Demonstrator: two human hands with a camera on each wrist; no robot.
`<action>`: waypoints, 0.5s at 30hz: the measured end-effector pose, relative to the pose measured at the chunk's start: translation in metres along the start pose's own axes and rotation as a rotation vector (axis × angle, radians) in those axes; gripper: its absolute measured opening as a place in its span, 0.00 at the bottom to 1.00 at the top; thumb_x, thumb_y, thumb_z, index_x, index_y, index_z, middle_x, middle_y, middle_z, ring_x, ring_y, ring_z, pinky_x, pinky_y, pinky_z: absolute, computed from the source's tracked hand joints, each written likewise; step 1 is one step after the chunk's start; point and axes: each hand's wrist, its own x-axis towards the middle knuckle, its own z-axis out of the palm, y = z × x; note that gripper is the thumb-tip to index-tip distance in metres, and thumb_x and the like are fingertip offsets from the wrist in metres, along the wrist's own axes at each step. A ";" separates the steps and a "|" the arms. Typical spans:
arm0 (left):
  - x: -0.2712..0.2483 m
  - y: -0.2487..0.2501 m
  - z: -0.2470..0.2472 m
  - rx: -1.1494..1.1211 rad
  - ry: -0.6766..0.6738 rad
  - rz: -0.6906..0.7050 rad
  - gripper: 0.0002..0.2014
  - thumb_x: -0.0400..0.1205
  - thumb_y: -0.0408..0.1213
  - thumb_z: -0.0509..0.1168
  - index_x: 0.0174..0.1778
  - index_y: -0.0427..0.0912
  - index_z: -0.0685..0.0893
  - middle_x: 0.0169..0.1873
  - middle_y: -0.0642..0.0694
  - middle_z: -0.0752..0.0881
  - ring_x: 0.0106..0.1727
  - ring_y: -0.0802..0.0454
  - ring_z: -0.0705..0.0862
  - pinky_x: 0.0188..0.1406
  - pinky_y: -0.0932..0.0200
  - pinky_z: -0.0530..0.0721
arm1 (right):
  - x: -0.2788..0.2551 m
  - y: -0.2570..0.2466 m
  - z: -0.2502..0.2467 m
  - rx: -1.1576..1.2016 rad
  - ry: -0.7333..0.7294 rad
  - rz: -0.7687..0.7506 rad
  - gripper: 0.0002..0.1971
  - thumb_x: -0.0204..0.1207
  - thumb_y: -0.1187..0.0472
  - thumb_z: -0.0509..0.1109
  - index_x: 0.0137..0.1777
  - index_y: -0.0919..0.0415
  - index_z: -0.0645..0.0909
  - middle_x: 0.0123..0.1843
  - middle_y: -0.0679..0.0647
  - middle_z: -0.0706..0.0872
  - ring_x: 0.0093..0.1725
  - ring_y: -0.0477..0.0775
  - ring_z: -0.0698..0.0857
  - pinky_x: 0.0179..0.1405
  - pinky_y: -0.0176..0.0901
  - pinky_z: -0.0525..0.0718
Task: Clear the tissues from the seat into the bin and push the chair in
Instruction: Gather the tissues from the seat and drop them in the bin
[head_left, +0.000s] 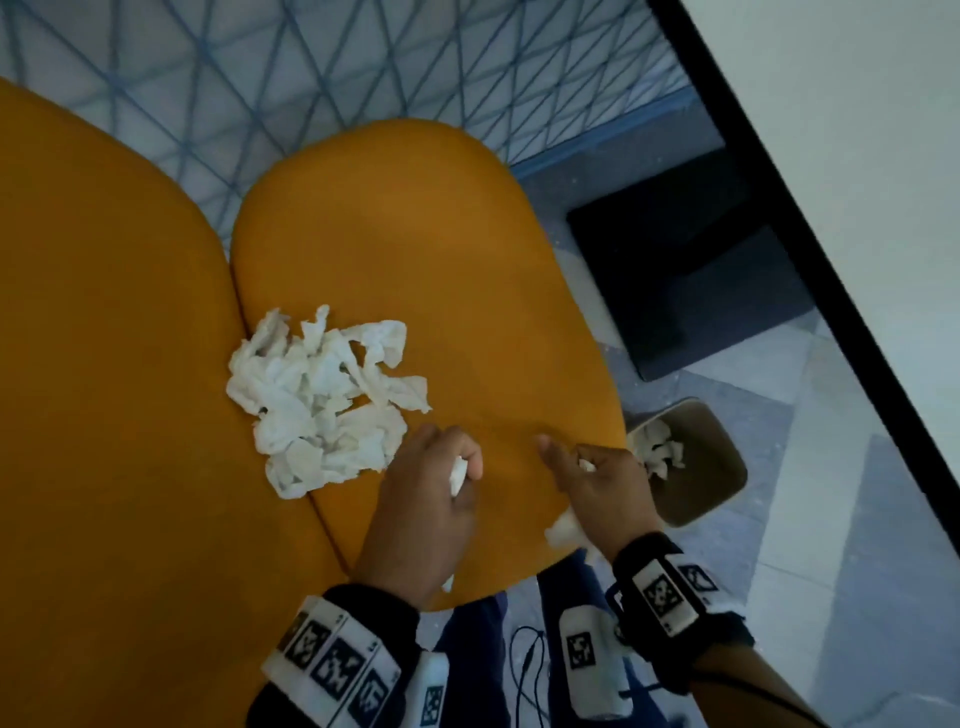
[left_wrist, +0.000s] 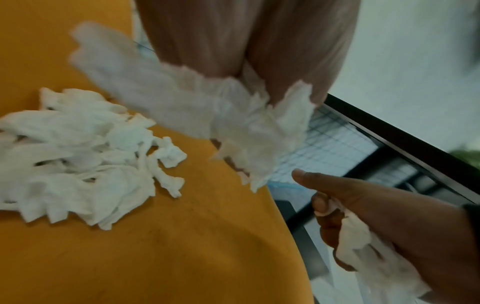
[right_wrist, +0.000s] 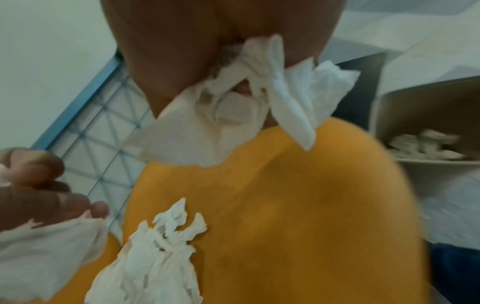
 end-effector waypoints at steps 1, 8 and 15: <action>-0.002 0.002 0.006 0.018 -0.046 0.043 0.19 0.72 0.20 0.66 0.38 0.53 0.75 0.40 0.54 0.76 0.43 0.55 0.79 0.42 0.54 0.80 | -0.009 0.010 -0.006 0.017 0.043 0.017 0.37 0.71 0.36 0.69 0.28 0.76 0.72 0.23 0.59 0.71 0.24 0.52 0.71 0.27 0.43 0.67; -0.012 0.031 0.074 0.072 -0.383 0.190 0.06 0.84 0.39 0.65 0.50 0.56 0.83 0.49 0.64 0.84 0.52 0.66 0.82 0.51 0.61 0.83 | -0.051 0.090 -0.053 0.152 0.235 0.250 0.31 0.75 0.37 0.65 0.20 0.61 0.79 0.16 0.49 0.80 0.18 0.41 0.77 0.27 0.37 0.75; -0.011 0.069 0.179 0.291 -0.670 0.286 0.08 0.82 0.53 0.65 0.44 0.54 0.83 0.38 0.55 0.86 0.40 0.54 0.83 0.37 0.52 0.82 | -0.057 0.197 -0.093 0.352 0.454 0.459 0.30 0.76 0.34 0.59 0.25 0.58 0.79 0.26 0.51 0.83 0.32 0.53 0.82 0.40 0.43 0.77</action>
